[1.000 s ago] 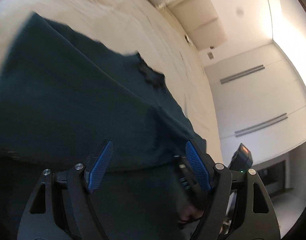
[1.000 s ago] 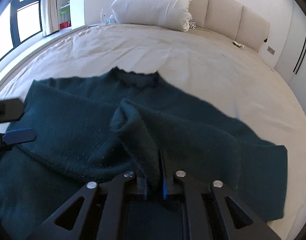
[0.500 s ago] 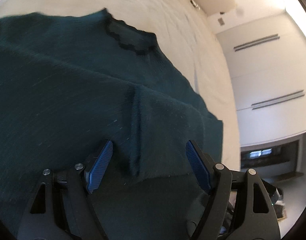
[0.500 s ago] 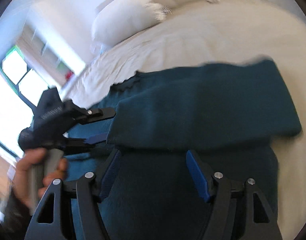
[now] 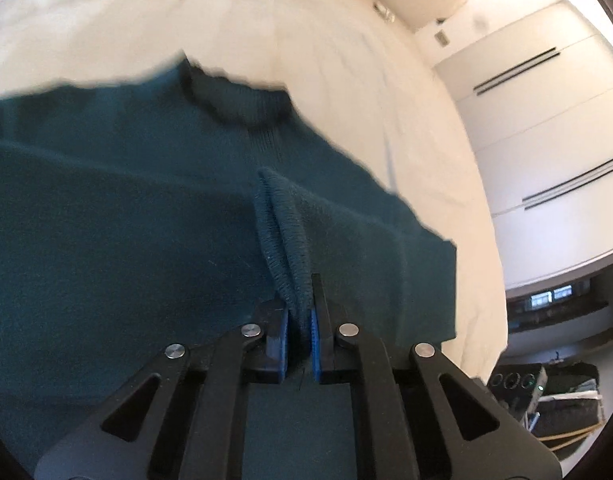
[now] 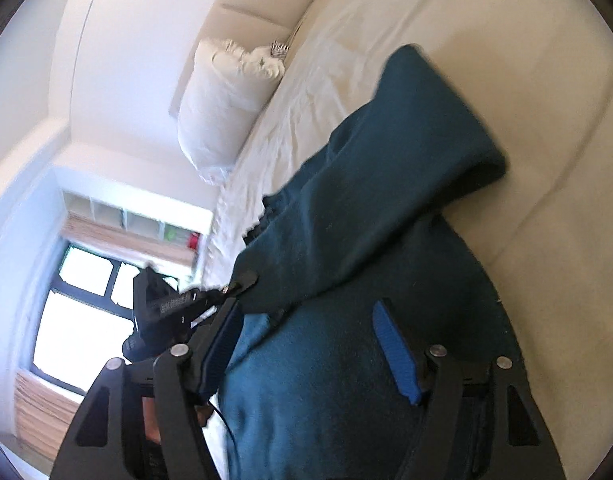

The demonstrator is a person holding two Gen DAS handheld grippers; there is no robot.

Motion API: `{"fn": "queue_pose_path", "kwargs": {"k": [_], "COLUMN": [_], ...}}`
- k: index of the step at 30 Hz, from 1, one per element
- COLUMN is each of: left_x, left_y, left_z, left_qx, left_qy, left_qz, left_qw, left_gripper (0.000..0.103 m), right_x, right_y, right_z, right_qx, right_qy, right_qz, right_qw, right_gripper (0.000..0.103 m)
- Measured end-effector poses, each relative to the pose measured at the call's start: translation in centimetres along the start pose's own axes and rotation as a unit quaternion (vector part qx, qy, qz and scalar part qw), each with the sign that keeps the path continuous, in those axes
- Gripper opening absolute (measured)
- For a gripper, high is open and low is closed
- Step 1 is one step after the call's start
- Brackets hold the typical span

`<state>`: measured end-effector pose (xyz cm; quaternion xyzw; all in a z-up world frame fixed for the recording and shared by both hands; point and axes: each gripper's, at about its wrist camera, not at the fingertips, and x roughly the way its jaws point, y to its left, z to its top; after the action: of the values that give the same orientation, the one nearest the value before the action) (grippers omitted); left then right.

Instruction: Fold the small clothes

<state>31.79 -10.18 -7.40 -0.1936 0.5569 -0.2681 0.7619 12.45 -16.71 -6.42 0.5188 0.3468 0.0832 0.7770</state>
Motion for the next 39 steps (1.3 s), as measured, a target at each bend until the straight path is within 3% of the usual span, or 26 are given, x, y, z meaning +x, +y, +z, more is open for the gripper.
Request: {"fn": "queue_pose_path", "kwargs": {"k": [7, 12, 16, 20, 25, 31, 39], "left_x": [-6.5, -8.2, -8.3, -8.3, -6.6, -5.3, -5.3], "left_y": [4.5, 10.1, 13.1, 13.6, 13.3, 12.3, 12.3], "left_z": [-0.5, -1.4, -1.8, -2.3, -1.5, -0.7, -0.9], "left_qx": [-0.029, -0.084, -0.098, -0.093, -0.085, -0.092, -0.081], "left_qy": [-0.069, -0.069, -0.062, -0.062, -0.055, -0.054, -0.057], "left_qz": [0.008, 0.011, 0.013, 0.014, 0.021, 0.015, 0.023], "left_qw": [0.9971, 0.994, 0.9931, 0.9937, 0.9946, 0.9942, 0.9949], "left_gripper": [0.007, 0.007, 0.007, 0.007, 0.007, 0.007, 0.008], "right_x": [-0.4, -0.6, -1.4, -1.3, 0.9, 2.8, 2.4], "right_y": [-1.4, -1.7, -2.1, -1.1, -0.1, -0.5, 3.1], "right_z": [0.6, 0.6, 0.5, 0.9, 0.8, 1.2, 3.0], "right_qx": [0.059, 0.084, 0.104, 0.1, 0.095, 0.114, 0.018], "right_qy": [-0.034, -0.052, -0.077, -0.082, -0.044, -0.034, -0.036], "right_qz": [0.031, 0.019, 0.024, 0.026, 0.02, 0.006, -0.018], "right_qw": [0.997, 0.995, 0.991, 0.991, 0.994, 0.993, 0.999], "right_gripper": [0.079, 0.079, 0.079, 0.079, 0.079, 0.079, 0.079]}}
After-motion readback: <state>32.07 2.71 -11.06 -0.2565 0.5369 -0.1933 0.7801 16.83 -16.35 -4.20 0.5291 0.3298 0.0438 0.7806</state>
